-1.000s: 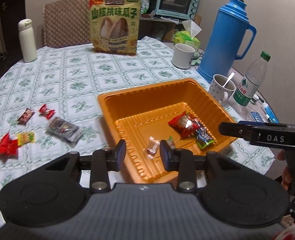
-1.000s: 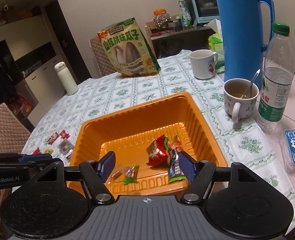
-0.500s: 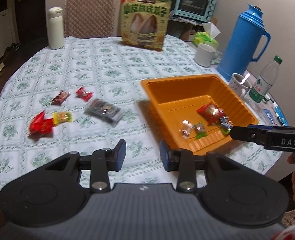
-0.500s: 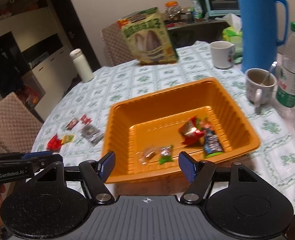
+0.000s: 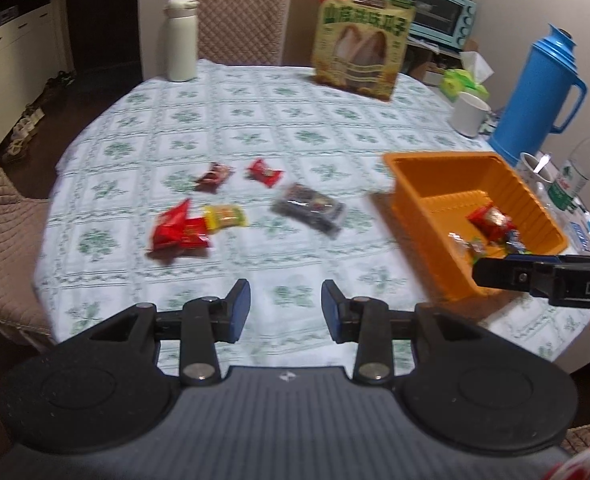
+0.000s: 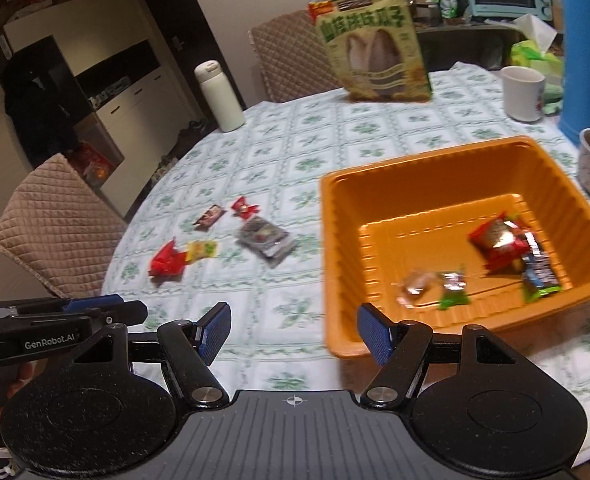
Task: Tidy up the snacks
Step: 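Move both open tools away from the tray toward the snacks on the table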
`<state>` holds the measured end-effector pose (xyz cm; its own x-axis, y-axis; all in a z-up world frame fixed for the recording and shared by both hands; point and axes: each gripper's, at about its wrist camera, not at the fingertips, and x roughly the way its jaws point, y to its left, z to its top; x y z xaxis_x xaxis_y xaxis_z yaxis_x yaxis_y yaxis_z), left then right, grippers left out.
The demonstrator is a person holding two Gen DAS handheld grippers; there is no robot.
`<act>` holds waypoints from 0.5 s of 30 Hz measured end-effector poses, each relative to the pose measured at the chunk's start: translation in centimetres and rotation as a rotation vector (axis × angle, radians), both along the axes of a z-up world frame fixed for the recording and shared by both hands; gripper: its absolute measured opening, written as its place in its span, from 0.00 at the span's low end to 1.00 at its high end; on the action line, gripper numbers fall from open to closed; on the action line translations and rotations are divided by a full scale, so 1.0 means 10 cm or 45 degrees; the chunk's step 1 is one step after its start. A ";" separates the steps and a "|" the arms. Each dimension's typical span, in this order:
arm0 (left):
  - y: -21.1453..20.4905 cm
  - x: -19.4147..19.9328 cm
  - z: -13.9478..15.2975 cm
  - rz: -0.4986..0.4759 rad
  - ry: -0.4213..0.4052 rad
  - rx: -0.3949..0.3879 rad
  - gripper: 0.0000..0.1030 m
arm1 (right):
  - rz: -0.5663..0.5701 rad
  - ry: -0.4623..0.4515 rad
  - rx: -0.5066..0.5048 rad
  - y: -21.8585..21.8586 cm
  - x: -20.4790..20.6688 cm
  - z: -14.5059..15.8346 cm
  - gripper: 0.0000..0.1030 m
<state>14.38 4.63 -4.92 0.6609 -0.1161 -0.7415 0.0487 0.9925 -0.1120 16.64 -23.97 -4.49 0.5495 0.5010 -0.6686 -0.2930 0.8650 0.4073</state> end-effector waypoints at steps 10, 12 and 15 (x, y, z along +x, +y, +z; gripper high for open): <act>0.59 0.21 -0.13 0.062 0.035 0.030 0.34 | 0.023 0.014 0.008 0.56 0.20 -0.09 0.68; 0.67 0.26 -0.16 0.058 0.040 0.032 0.34 | 0.019 0.018 0.003 0.65 0.26 -0.12 0.68; 0.77 0.34 -0.19 0.049 0.048 0.031 0.34 | 0.003 0.023 -0.006 0.75 0.34 -0.16 0.68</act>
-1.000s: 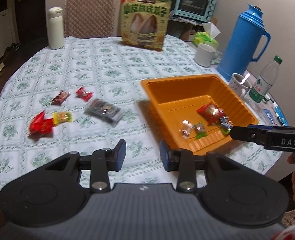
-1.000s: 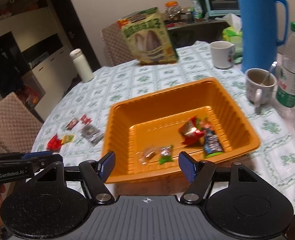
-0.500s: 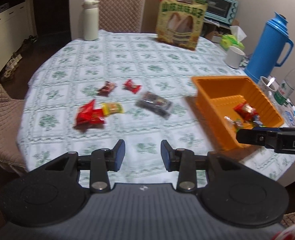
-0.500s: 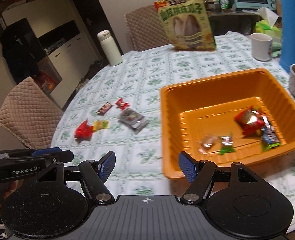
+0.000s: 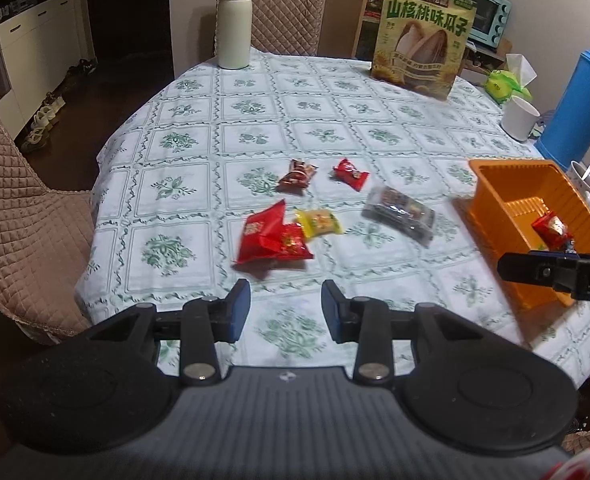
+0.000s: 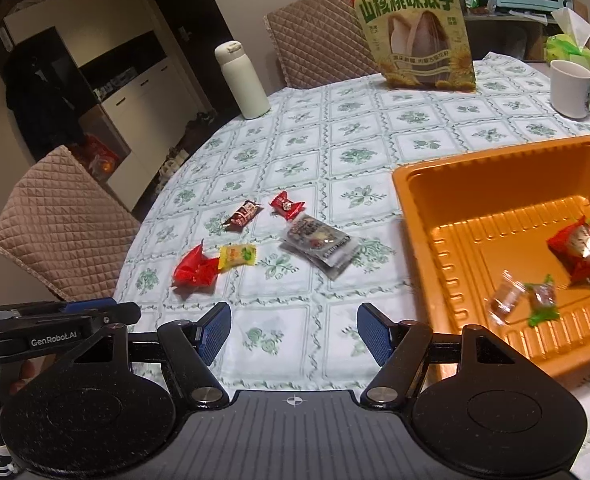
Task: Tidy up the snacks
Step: 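Move both open tools away from the tray toward the snacks on the table, then grasp the red square packet with the left tool while the right tool grasps the clear-wrapped cake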
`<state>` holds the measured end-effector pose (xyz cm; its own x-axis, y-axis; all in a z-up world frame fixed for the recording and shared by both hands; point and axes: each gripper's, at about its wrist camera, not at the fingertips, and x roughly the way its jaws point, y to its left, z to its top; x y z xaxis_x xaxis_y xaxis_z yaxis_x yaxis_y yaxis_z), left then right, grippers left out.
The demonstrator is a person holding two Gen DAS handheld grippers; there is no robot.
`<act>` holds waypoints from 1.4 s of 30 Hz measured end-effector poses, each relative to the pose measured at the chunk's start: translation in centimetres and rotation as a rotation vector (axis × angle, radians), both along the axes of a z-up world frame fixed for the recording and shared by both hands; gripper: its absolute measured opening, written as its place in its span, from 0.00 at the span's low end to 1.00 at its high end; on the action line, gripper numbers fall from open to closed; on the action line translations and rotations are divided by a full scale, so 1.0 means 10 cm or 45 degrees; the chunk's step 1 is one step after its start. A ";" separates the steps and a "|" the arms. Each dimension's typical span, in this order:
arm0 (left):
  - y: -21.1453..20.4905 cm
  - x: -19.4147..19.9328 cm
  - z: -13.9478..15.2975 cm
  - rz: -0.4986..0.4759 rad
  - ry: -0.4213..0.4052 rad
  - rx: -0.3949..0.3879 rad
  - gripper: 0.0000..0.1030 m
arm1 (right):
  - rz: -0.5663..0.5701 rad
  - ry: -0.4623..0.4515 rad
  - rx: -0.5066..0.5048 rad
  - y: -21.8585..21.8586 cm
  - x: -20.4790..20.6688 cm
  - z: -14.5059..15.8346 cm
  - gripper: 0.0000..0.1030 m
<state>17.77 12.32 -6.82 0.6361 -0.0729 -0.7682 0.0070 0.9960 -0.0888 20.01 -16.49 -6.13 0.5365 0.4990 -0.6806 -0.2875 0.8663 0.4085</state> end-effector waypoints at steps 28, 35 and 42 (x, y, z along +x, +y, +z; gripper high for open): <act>0.34 0.97 -0.48 -0.068 0.084 -0.108 0.35 | -0.098 0.050 -0.092 0.35 0.40 -0.20 0.68; 0.32 1.06 -0.59 -0.068 0.119 -0.116 0.35 | -0.105 0.061 -0.097 0.37 0.47 -0.24 0.68; 0.34 1.07 -0.60 -0.077 0.112 -0.125 0.30 | -0.090 0.064 -0.104 0.42 0.53 -0.27 0.68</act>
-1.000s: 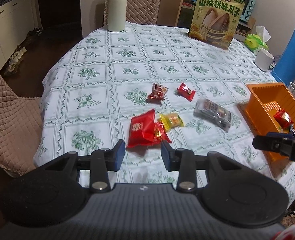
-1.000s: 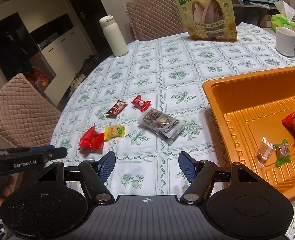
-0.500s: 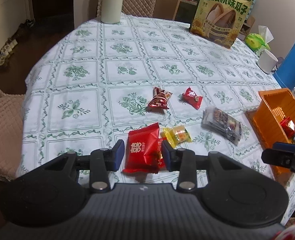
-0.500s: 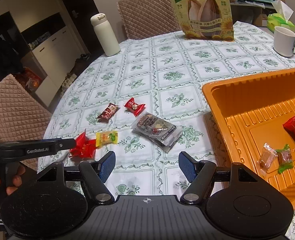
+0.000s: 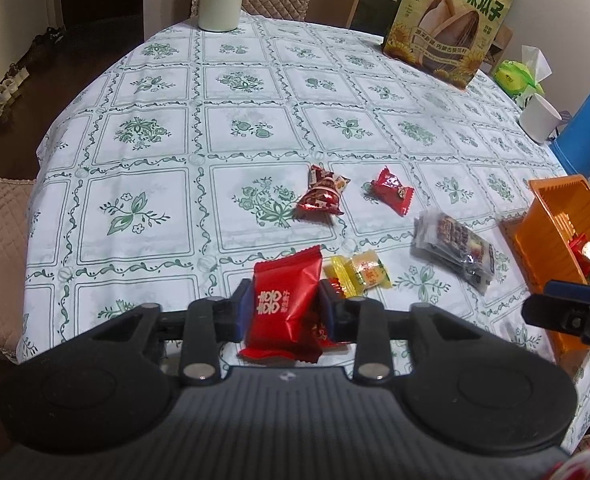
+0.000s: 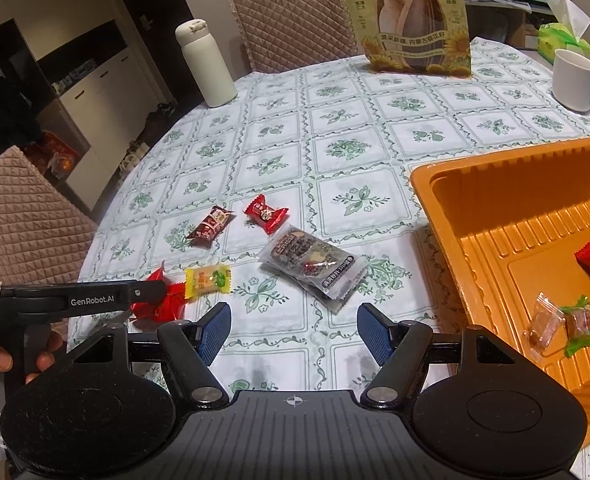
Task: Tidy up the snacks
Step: 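Grasp the red square packet with the left tool while the right tool grasps the clear-wrapped cake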
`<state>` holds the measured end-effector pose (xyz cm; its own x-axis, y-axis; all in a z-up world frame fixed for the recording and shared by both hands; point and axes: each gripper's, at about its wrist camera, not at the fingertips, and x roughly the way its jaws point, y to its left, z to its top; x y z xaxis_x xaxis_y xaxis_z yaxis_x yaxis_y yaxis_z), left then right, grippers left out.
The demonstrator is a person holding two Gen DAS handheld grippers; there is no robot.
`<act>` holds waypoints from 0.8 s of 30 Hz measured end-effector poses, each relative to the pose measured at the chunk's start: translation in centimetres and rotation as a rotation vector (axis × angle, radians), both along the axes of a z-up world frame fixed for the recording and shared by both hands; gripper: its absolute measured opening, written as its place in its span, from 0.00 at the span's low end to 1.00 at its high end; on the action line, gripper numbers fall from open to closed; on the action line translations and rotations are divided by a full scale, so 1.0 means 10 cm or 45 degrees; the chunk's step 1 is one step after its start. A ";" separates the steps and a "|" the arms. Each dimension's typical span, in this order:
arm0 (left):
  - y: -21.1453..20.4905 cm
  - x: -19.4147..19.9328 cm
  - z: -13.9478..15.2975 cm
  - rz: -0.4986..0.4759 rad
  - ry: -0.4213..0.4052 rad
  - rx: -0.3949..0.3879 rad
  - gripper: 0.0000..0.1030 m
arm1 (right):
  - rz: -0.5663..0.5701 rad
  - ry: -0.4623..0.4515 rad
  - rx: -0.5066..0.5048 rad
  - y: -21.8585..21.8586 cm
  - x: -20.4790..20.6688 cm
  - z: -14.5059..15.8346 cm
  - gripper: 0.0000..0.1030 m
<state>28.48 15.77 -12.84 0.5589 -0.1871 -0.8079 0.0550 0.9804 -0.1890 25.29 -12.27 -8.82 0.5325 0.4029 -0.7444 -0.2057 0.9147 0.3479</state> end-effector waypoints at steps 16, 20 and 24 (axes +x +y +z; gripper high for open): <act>0.36 -0.14 0.16 0.134 -0.040 0.070 0.28 | 0.136 -0.069 -0.113 0.10 0.34 -0.15 0.68; 0.42 -0.15 0.18 0.159 -0.043 0.079 0.28 | 0.178 -0.089 -0.142 0.15 0.48 -0.19 0.68; 0.42 -0.16 0.19 0.163 -0.042 0.080 0.28 | 0.220 -0.094 -0.164 0.22 0.61 -0.26 0.68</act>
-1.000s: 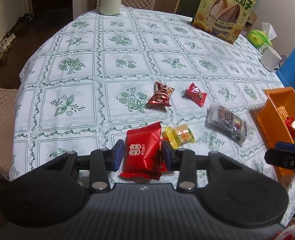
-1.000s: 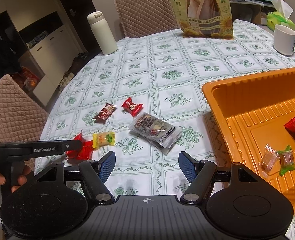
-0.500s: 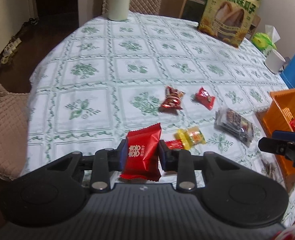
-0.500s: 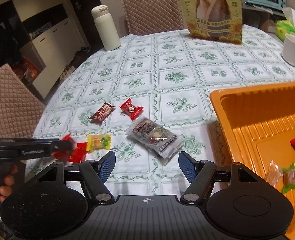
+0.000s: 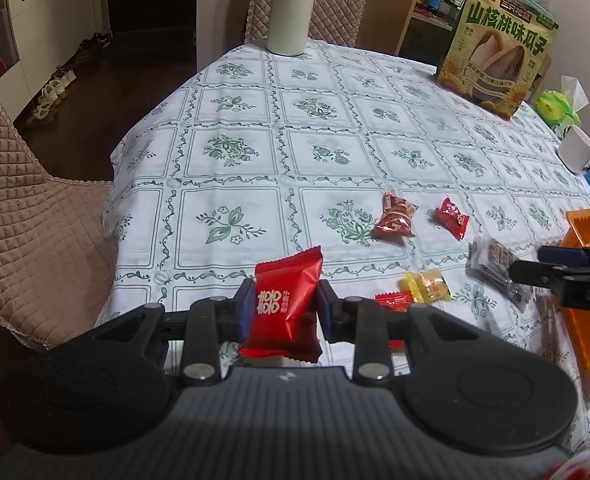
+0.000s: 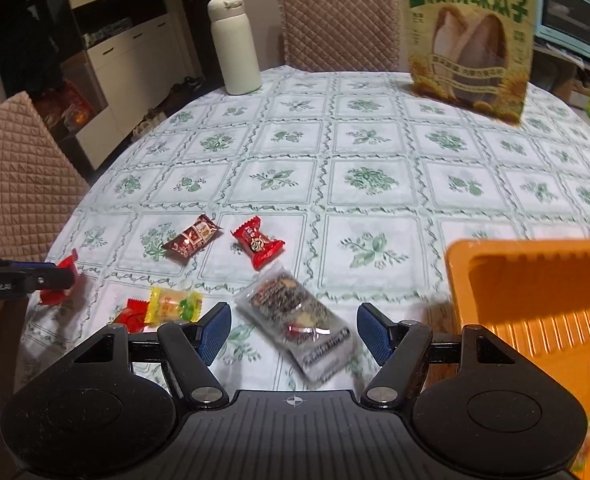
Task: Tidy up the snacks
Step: 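Grasp the red square packet with the left tool while the right tool grasps the clear-wrapped cake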
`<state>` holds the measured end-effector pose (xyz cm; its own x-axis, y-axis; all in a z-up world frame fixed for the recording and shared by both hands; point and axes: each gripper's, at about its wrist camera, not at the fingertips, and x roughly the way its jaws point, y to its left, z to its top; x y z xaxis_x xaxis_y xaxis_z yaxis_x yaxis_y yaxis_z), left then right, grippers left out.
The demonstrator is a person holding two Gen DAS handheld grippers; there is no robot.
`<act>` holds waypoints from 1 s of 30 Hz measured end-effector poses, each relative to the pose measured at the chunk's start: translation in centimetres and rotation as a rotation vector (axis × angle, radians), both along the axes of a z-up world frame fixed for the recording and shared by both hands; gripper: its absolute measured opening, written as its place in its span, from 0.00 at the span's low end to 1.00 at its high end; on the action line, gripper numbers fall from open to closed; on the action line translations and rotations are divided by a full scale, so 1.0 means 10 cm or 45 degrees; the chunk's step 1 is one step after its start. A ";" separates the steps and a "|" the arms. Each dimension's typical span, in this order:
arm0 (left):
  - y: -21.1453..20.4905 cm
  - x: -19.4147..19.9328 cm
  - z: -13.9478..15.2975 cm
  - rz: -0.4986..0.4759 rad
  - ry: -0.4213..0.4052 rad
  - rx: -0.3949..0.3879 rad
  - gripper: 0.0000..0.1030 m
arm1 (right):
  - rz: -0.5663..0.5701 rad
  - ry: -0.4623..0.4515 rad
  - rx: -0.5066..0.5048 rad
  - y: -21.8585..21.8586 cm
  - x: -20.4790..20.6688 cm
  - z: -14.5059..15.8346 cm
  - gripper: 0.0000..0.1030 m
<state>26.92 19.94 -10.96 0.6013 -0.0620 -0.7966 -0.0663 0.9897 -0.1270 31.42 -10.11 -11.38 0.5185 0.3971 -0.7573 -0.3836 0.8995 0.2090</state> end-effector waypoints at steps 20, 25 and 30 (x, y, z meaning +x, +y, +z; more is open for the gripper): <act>-0.03 0.04 -0.03 -0.004 0.011 0.007 0.28 | 0.163 0.050 -0.043 0.23 -0.10 -0.14 0.50; -0.05 0.06 -0.02 -0.009 0.006 0.024 0.28 | 0.063 0.071 -0.001 0.22 -0.04 -0.14 0.50; -0.05 0.09 -0.02 -0.005 -0.003 0.057 0.28 | 0.029 0.063 -0.037 0.24 0.02 -0.19 0.50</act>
